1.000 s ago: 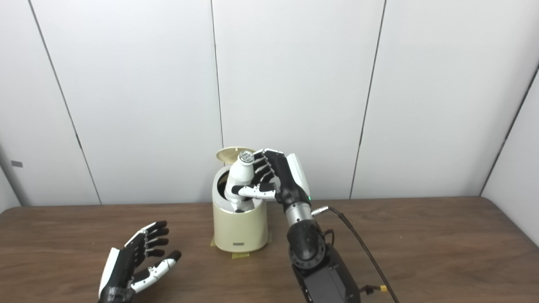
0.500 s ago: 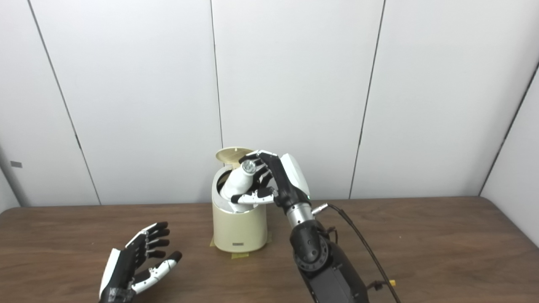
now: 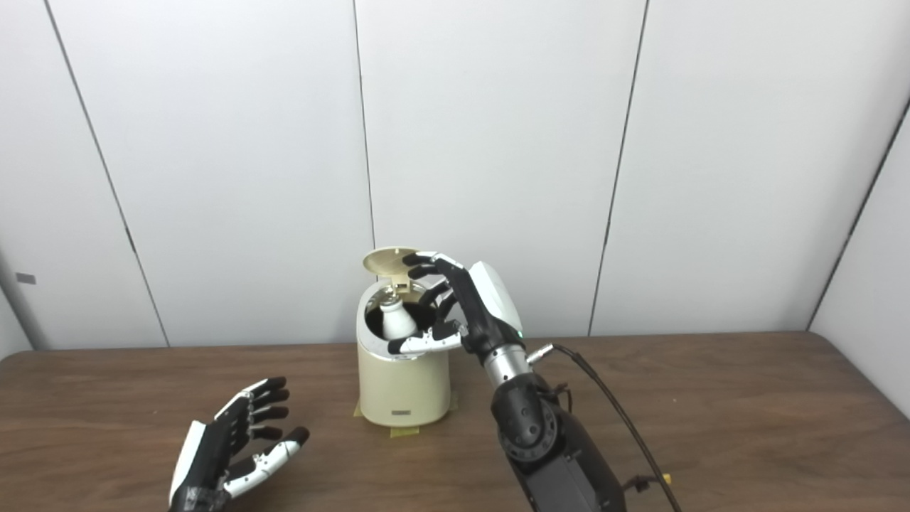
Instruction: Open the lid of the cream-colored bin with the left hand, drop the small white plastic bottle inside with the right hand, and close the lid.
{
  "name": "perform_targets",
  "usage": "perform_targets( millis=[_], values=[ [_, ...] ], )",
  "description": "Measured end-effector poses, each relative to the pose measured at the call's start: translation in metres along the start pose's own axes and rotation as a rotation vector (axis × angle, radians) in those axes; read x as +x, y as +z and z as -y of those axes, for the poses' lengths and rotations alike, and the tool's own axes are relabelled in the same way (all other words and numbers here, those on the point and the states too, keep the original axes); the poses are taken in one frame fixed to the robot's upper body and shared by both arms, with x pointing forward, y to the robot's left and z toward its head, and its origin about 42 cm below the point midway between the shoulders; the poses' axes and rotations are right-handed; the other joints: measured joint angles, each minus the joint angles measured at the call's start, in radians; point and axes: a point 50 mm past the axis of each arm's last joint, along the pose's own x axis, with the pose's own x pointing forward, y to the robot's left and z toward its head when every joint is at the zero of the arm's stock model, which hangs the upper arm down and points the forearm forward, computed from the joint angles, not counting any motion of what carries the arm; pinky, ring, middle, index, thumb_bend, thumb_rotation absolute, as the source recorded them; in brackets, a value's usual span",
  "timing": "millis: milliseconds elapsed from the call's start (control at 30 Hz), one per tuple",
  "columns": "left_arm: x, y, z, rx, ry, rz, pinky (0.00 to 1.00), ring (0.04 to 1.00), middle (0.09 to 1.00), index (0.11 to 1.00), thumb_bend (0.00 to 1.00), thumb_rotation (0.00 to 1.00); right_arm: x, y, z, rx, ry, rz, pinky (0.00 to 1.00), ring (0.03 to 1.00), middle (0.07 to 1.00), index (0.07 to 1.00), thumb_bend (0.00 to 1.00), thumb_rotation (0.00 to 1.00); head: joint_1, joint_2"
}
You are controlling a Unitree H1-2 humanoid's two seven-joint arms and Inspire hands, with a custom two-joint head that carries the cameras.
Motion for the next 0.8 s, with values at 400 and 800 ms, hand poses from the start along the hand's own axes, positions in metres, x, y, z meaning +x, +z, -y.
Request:
perform_targets(
  millis=[400, 800],
  values=[
    [-0.001, -0.001, 0.001, -0.001, -0.006, -0.02, 0.66, 0.75, 0.796, 0.817, 0.64, 0.19, -0.027, 0.005, 0.01, 0.134, -0.085, 0.05, 0.24, 0.349, 0.463, 0.556, 0.54, 0.02, 0.005, 0.002],
    [-0.006, 0.002, 0.002, -0.007, -0.002, -0.017, 0.64, 0.739, 0.787, 0.813, 0.64, 0.2, -0.067, -0.027, 0.048, 0.192, -0.248, -0.027, 0.32, 0.415, 0.452, 0.539, 0.52, 0.01, 0.009, 0.011]
  ],
)
